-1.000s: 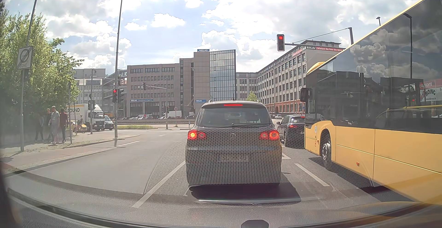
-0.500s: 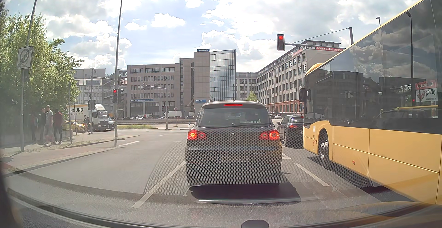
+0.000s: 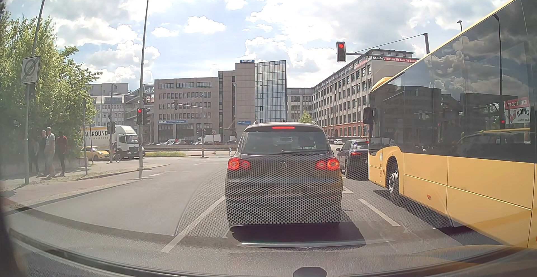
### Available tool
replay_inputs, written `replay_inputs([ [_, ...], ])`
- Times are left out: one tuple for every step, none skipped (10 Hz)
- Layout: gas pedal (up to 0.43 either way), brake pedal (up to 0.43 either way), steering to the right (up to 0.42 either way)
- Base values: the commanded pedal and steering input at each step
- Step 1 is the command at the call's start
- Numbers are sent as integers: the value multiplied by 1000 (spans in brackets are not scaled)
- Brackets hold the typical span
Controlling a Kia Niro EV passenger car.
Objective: Follow the waypoints while adhering to traffic rules and regulations
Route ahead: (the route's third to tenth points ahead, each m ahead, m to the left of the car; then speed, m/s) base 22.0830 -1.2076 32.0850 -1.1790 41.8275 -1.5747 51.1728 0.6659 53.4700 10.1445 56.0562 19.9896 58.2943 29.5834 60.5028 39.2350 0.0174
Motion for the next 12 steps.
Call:
replay_inputs([
  [0,287,-1],
  [0,287,-1],
  [0,280,-1],
  [0,287,-1],
  [0,287,-1],
  [0,287,-1],
  [0,287,-1],
  [0,287,-1],
  [0,287,-1],
  [0,287,-1],
  [0,287,-1],
  [0,287,-1],
])
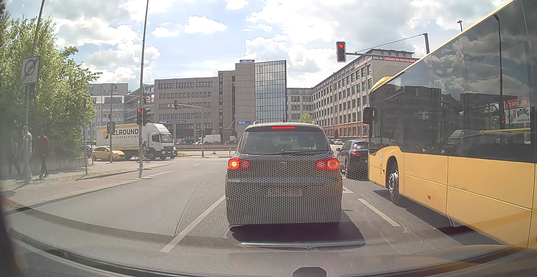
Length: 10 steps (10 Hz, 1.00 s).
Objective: Follow the waypoints while adhering to traffic rules and regulations
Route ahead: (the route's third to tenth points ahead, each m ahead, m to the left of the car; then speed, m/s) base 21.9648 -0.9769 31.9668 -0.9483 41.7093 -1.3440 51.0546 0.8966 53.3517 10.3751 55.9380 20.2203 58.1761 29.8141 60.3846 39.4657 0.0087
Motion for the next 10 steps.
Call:
replay_inputs([
  [0,287,-1],
  [0,287,-1],
  [0,287,-1],
  [0,287,-1],
  [0,287,-1],
  [0,287,-1],
  [0,287,-1],
  [0,287,-1],
  [0,287,-1],
  [0,287,-1],
])
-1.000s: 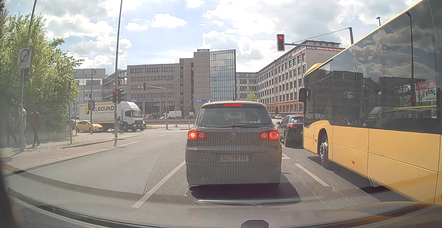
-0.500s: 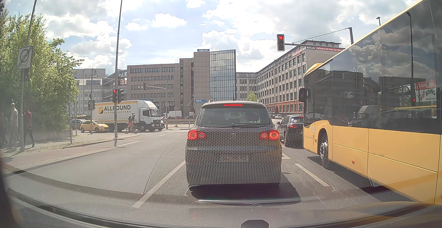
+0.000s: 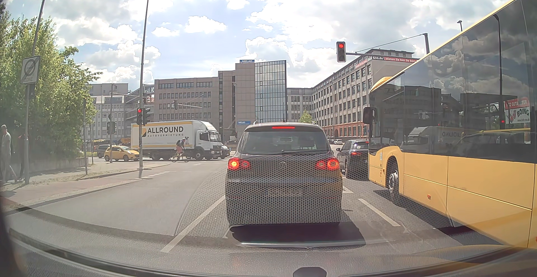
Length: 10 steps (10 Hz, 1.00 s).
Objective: Follow the waypoints while adhering to traffic rules and regulations
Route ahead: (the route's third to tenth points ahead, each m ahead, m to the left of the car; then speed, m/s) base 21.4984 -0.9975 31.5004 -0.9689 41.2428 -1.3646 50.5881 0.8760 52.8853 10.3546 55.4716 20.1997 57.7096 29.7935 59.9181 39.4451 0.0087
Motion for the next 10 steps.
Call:
replay_inputs([
  [0,287,-1],
  [0,287,-1],
  [0,287,-1],
  [0,287,-1],
  [0,287,-1],
  [0,287,-1],
  [0,287,-1],
  [0,287,-1],
  [0,287,-1],
  [0,287,-1],
])
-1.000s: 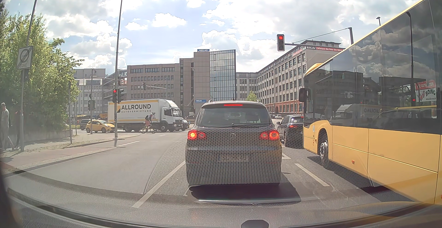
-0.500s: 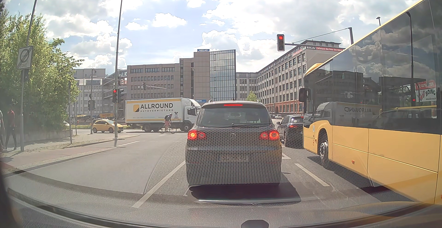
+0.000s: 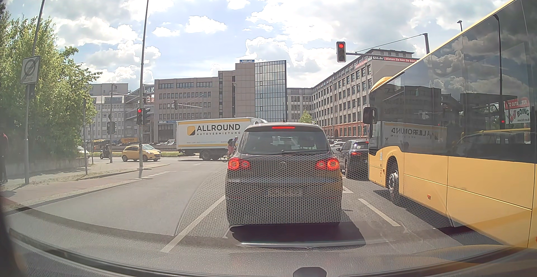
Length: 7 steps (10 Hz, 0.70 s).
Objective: Follow the waypoints while adhering to traffic rules and regulations
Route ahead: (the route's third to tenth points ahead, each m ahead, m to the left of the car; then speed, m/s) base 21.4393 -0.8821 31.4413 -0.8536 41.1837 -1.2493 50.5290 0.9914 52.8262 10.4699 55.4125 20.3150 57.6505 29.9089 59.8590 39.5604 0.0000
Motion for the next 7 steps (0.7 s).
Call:
replay_inputs([
  [0,287,-1],
  [0,287,-1],
  [0,287,-1],
  [0,287,-1],
  [0,287,-1],
  [0,287,-1],
  [0,287,-1],
])
